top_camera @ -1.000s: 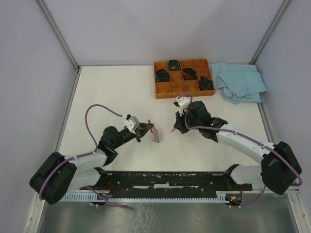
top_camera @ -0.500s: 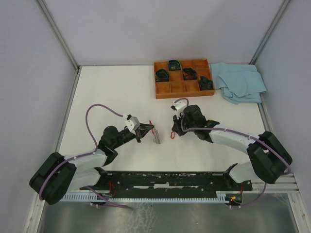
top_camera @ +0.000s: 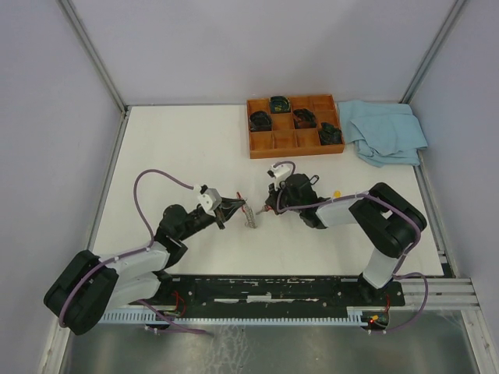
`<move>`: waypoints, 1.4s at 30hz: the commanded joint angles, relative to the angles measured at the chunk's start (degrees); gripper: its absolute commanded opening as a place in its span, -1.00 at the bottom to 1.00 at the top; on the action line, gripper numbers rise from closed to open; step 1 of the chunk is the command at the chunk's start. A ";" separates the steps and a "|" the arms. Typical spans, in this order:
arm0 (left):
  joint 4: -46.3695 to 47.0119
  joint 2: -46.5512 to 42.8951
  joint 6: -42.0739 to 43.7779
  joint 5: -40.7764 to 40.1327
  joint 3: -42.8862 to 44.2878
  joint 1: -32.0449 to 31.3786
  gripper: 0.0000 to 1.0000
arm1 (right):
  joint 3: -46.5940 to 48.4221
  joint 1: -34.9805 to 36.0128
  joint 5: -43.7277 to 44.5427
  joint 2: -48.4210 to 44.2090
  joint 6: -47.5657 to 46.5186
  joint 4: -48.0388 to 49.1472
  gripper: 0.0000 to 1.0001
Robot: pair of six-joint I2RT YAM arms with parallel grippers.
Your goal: Put the keys on the keyring
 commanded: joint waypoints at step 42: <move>-0.95 -4.41 -1.32 -3.41 -0.66 -0.15 -0.95 | 48.32 -5.63 -19.44 17.67 -3.34 -66.91 -0.14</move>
